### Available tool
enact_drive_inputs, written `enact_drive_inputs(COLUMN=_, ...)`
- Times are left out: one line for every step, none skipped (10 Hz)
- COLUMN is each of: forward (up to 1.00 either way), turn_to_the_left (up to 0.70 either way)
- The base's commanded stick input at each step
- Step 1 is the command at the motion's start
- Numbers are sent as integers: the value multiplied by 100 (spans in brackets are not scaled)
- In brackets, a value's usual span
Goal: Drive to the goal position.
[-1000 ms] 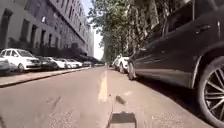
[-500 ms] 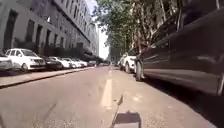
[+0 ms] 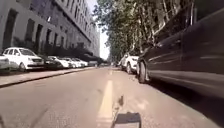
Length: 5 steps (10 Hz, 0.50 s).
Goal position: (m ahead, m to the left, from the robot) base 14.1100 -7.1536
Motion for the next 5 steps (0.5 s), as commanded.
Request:
enact_drive_inputs(forward=70, turn_to_the_left=0)
enact_drive_inputs(forward=70, turn_to_the_left=0)
enact_drive_inputs(forward=70, turn_to_the_left=0)
enact_drive_inputs(forward=70, turn_to_the_left=0)
enact_drive_inputs(forward=70, turn_to_the_left=0)
